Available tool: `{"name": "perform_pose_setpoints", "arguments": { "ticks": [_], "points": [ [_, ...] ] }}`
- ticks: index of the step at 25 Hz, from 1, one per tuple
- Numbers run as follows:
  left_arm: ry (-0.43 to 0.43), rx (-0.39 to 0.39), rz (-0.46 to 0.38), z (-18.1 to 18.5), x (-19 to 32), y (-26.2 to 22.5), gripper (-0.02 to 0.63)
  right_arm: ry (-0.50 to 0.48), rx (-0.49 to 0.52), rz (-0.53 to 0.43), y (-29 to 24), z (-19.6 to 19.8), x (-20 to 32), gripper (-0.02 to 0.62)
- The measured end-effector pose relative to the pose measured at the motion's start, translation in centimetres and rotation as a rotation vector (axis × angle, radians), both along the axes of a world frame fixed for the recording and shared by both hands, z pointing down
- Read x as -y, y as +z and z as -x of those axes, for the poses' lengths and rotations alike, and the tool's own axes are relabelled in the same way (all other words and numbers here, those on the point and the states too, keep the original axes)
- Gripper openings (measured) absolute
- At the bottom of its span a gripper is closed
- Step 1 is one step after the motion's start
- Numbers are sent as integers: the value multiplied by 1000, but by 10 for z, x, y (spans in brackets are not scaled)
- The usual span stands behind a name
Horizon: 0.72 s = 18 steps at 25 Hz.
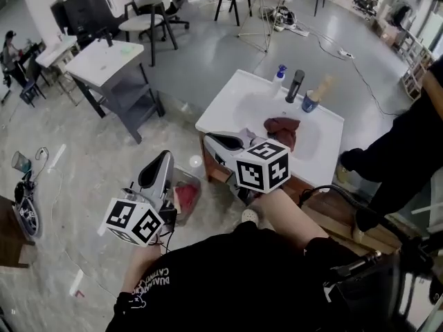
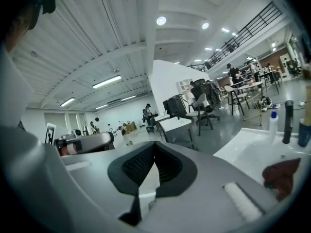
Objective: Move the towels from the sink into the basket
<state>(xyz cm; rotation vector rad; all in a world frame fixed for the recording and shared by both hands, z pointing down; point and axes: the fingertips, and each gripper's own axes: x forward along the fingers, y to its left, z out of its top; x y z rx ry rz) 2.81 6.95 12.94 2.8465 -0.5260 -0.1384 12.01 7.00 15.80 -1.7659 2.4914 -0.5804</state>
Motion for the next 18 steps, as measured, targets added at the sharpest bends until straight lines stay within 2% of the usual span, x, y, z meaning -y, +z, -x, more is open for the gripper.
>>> {"name": "perform_pose_setpoints", "arguments": {
  "ticks": [9, 18],
  "points": [
    [184, -5, 44, -160, -6, 24, 3, 168, 11, 41, 26, -154, -20, 5],
    [258, -2, 75, -282, 6, 45, 3, 261, 12, 75, 46, -284, -15, 5]
  ]
}}
